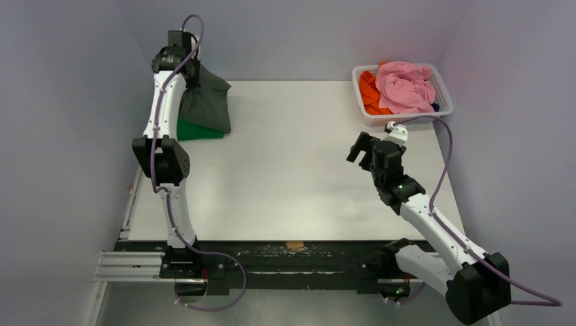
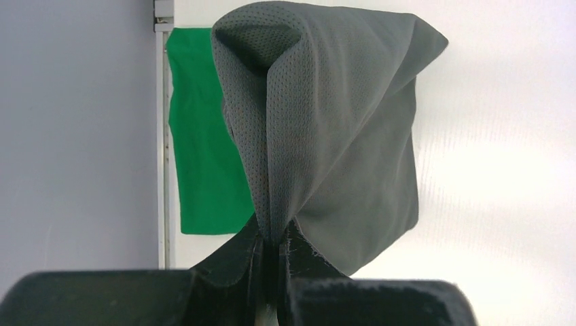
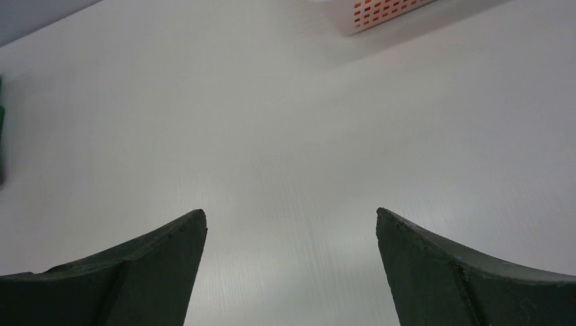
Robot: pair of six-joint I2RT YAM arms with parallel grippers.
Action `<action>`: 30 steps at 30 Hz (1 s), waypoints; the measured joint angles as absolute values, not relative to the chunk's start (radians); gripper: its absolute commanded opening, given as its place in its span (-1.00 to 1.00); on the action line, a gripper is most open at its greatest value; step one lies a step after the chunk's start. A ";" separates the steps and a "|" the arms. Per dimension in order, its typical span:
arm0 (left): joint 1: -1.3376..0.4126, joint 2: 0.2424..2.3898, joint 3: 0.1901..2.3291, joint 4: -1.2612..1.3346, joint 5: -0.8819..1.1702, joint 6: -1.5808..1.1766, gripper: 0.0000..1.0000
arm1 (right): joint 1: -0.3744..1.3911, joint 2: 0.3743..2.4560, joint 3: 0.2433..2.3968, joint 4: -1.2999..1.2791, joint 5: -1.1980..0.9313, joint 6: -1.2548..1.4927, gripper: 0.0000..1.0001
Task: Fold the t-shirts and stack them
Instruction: Put the neatly folded tshirt into the corner of the board with the left arm
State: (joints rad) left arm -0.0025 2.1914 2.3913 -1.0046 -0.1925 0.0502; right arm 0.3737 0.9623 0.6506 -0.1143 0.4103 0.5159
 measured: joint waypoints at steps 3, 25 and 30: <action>0.028 2.217 2.411 -0.994 -0.181 0.066 -1.00 | 0.374 0.978 0.654 -0.116 0.411 0.516 0.87; 0.150 2.426 2.437 -0.797 -0.222 0.098 -1.00 | 0.374 1.066 0.677 -0.154 0.431 0.521 0.85; 0.150 2.426 2.437 -0.791 -0.240 0.093 -0.60 | 0.374 1.064 0.677 -0.158 0.432 0.521 0.86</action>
